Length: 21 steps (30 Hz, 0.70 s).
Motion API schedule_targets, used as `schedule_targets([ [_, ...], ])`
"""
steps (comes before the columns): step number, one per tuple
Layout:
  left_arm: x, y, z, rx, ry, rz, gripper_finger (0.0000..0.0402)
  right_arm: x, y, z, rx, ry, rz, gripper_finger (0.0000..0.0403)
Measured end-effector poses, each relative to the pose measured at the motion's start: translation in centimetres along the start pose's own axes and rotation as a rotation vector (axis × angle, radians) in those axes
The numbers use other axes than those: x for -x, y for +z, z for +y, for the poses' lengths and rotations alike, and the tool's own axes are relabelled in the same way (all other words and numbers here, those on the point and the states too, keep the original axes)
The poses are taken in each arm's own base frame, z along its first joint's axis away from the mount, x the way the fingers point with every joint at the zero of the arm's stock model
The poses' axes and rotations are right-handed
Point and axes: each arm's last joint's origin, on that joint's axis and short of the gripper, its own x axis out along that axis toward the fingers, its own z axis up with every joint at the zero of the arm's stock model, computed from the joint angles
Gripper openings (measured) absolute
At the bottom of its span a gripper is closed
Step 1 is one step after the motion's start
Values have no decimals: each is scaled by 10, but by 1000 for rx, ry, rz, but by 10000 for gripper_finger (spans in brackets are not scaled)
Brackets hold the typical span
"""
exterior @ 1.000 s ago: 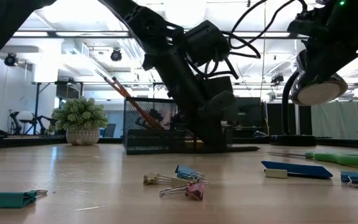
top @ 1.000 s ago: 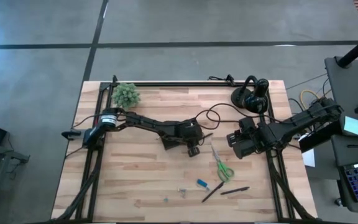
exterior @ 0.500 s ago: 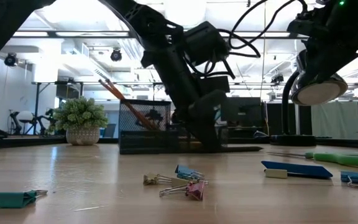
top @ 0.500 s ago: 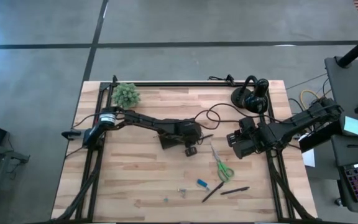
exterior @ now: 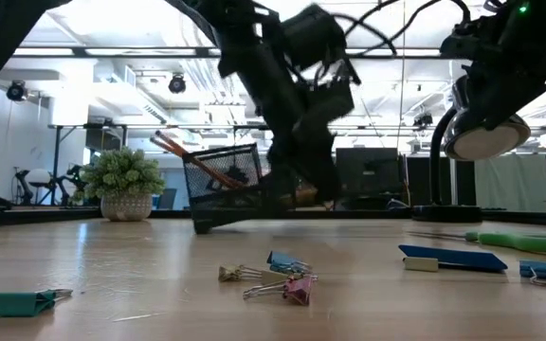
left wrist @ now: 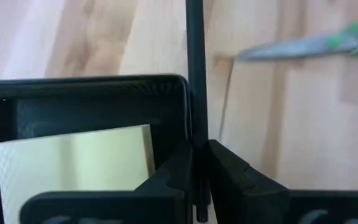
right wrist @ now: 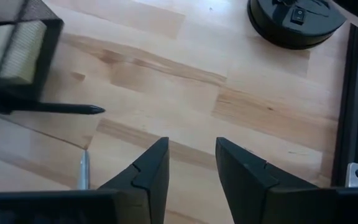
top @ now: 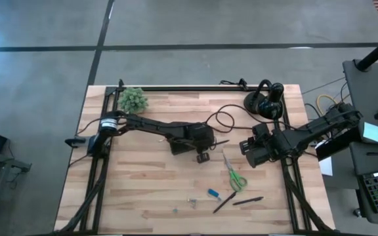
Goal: Pick and place office supplies into organizer
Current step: Put the top black pen into the black desk organizer
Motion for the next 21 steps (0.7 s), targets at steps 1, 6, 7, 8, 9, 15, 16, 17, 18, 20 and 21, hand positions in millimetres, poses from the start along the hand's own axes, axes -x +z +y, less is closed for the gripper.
schedule_targets([
  [1,5,2,0,1,-2,-14,16,0,0,0,-2,-1,0,123],
  [6,2,3,5,12,13,-15,16,-3,-2,-2,-28,-10,-1,123],
  [7,-1,1,7,14,16,-7,16,-3,-2,-2,-32,-10,0,123],
  [8,-5,-1,7,13,19,10,16,-4,-3,-2,-36,-10,1,122],
  [9,-9,-4,8,13,22,26,16,-4,-3,-2,-36,-11,6,122],
  [15,-26,-12,7,11,9,65,16,-4,-4,-2,-29,-11,34,122],
  [16,-27,-13,7,11,7,68,17,-4,-4,-2,-29,-11,34,123],
  [17,-28,-13,7,11,6,70,21,-4,-4,-2,-28,-11,34,124],
  [18,-28,-13,6,10,6,70,28,-4,-4,-2,-27,-11,34,125],
  [20,-28,-13,4,6,12,68,47,-4,-4,-2,-24,-11,34,125],
  [21,-28,-13,4,3,23,65,59,-4,-4,-2,-19,-11,35,125],
])
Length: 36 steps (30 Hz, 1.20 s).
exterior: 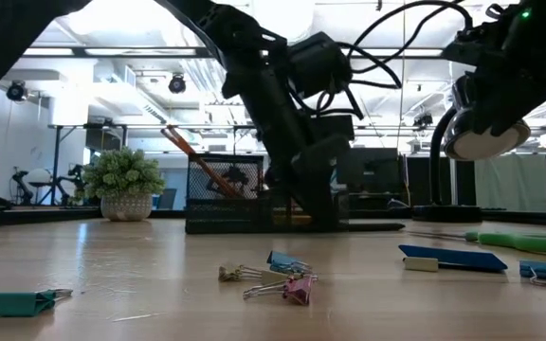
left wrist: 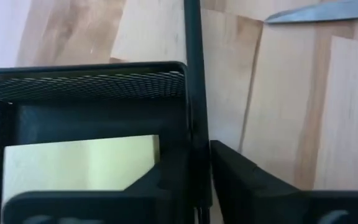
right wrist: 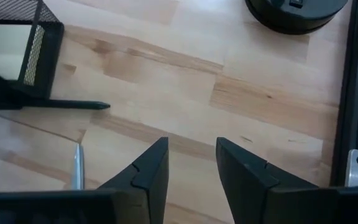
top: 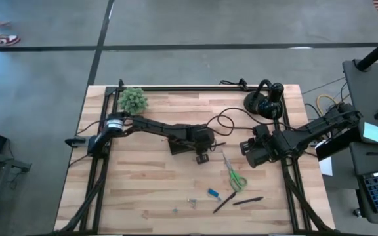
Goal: Pick and place office supplies into organizer
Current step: Put the top black pen into the black desk organizer
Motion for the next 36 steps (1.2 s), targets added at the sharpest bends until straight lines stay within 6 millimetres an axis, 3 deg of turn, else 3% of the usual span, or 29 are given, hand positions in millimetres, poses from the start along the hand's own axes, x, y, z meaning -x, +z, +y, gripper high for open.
schedule_targets([
  [6,3,3,-2,51,-18,-11,146,-3,-2,8,0,78,44,113],
  [11,3,2,-3,50,-43,2,190,-28,1,28,-22,262,103,77],
  [15,4,0,-4,46,-44,23,197,-47,16,28,-68,284,141,50],
  [21,7,-3,-13,27,-57,50,198,-58,29,28,-37,305,192,38],
  [27,26,2,-26,6,-84,5,198,-85,29,44,-91,418,212,38],
  [36,34,-2,-46,-19,-107,-3,199,-119,20,56,32,325,278,38],
])
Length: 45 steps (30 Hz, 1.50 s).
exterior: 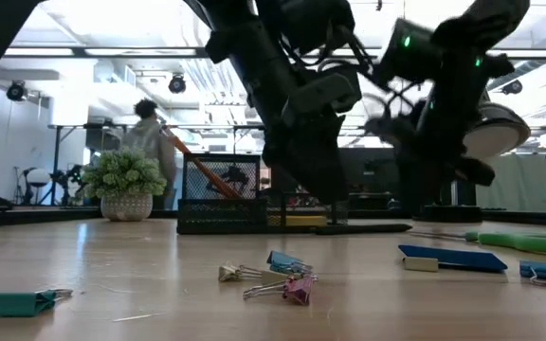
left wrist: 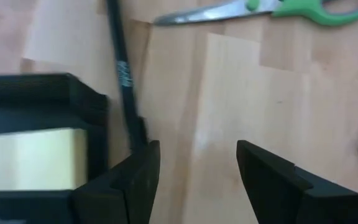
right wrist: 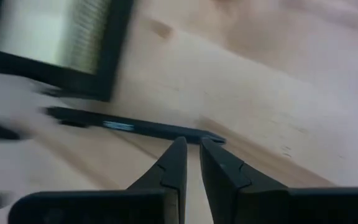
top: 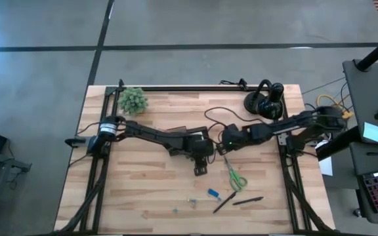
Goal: Pick and place office supplies into organizer
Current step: Put the top black pen into the black desk organizer
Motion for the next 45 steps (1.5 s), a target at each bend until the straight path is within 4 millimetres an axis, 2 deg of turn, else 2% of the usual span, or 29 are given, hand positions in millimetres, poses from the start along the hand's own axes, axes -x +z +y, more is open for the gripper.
schedule_targets([
  [4,0,-2,-5,-4,23,-6,199,-18,-2,2,11,-19,17,38],
  [7,0,-3,-7,-8,32,-2,199,-19,-1,5,12,-31,33,38],
  [10,0,-4,-9,-8,33,-2,199,-8,-4,6,21,-53,46,38],
  [15,0,-6,-9,23,61,11,199,24,1,10,45,4,-84,38],
  [17,0,-7,-8,32,76,20,199,29,4,11,168,24,-116,38],
  [20,2,-11,-7,29,89,62,199,27,5,10,446,18,-93,47],
  [24,15,-17,-10,35,104,125,199,21,7,15,755,22,-54,78],
  [27,27,-19,-15,70,115,123,199,18,9,19,909,12,-28,109],
  [31,48,-24,-22,134,162,42,199,18,11,24,1078,7,-18,147],
  [35,66,-40,-27,206,197,-11,199,14,11,24,1213,3,-12,169],
  [40,88,-66,-33,269,203,-60,199,-6,8,25,1335,-3,47,170],
  [45,99,-88,-36,304,191,-63,199,-17,16,39,1361,3,40,155],
])
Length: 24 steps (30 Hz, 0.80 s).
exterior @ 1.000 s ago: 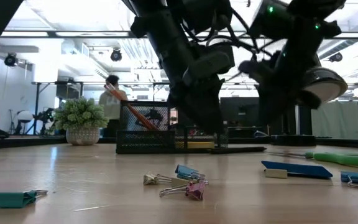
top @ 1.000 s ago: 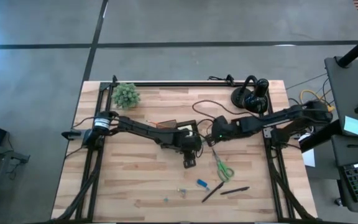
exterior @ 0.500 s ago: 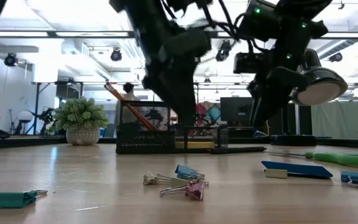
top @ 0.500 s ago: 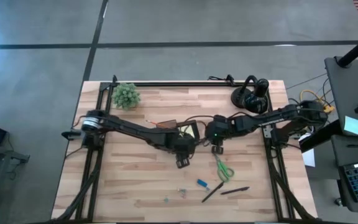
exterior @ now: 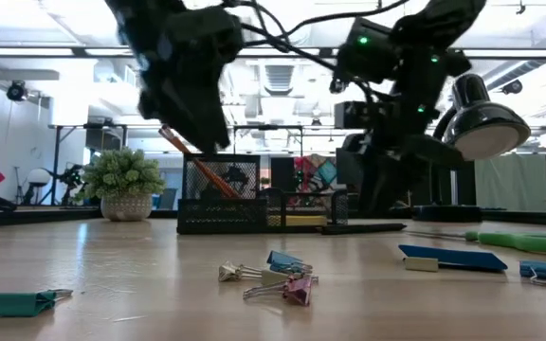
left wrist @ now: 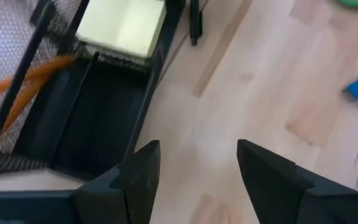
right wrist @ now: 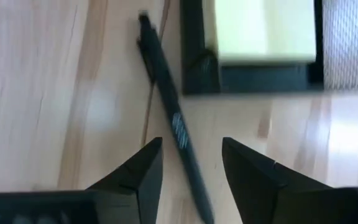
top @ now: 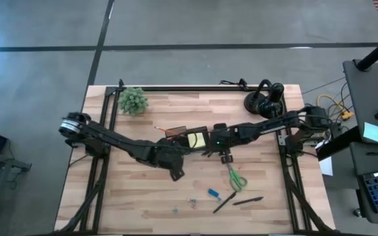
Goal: Pick and place office supplies into organizer
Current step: Put the top black pen into the black desk organizer
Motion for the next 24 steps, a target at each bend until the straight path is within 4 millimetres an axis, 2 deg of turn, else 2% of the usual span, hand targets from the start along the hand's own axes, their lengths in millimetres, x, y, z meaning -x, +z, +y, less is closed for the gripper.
schedule_targets([
  [4,1,-12,2,9,11,21,199,-10,7,-1,33,58,33,141],
  [8,2,-17,4,24,7,28,199,-17,5,-1,40,84,117,131],
  [14,0,-20,5,17,20,29,199,-22,6,-2,65,100,131,115],
  [24,5,-18,7,20,41,-10,199,-23,7,-9,76,111,109,21],
])
